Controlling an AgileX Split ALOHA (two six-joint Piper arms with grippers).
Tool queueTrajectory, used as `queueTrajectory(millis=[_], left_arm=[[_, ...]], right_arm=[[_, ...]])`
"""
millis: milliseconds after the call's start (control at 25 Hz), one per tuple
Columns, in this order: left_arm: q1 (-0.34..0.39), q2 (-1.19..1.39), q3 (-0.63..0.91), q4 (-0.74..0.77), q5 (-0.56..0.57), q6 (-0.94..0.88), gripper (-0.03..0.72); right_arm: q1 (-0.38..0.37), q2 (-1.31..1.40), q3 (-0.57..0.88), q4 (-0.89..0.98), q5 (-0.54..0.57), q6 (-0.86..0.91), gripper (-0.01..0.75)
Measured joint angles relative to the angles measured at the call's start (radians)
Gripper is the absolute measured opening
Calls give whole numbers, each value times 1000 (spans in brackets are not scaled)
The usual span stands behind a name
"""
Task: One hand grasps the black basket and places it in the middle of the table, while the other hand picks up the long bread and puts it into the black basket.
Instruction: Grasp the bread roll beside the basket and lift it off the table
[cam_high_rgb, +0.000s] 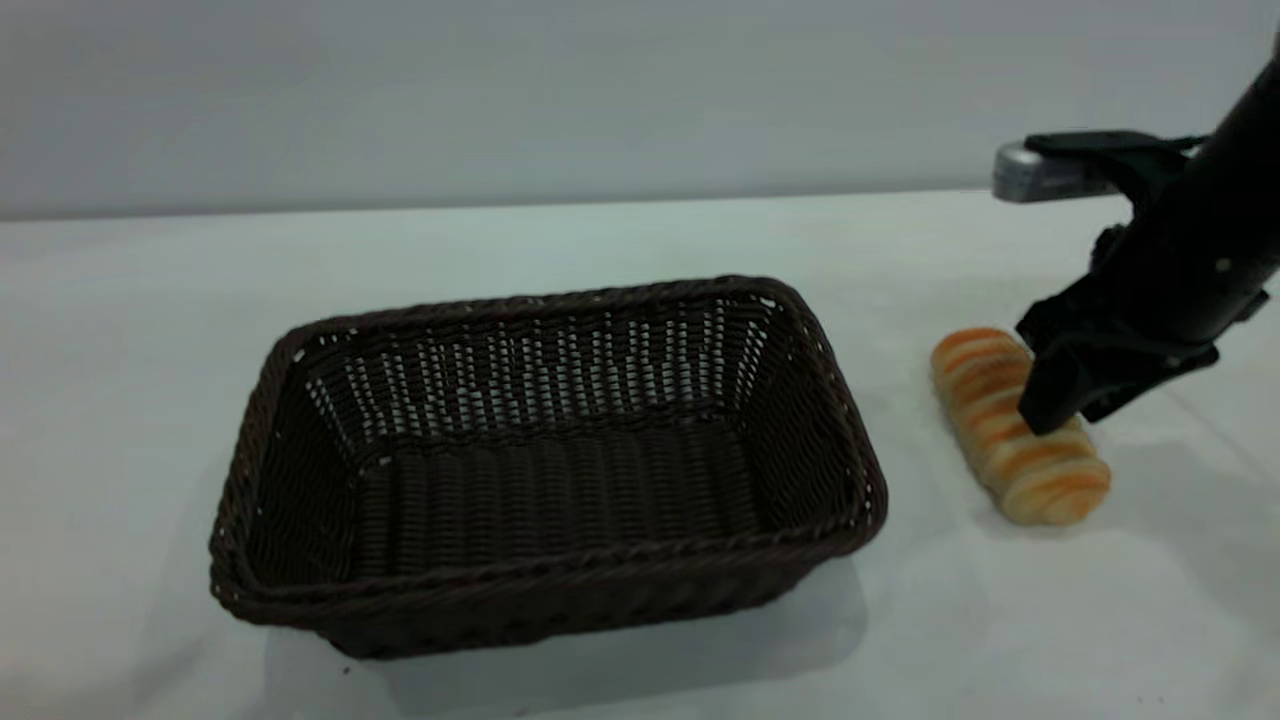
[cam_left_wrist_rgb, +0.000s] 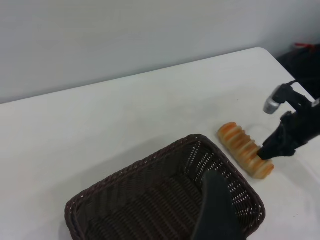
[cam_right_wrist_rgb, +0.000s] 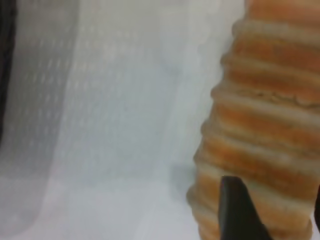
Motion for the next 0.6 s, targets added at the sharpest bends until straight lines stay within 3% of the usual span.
queueTrajectory(millis=[600], left_arm=[[0,0,0,-62,9,52,576]], right_arm=[[0,76,-18,-9,-18,0,342]])
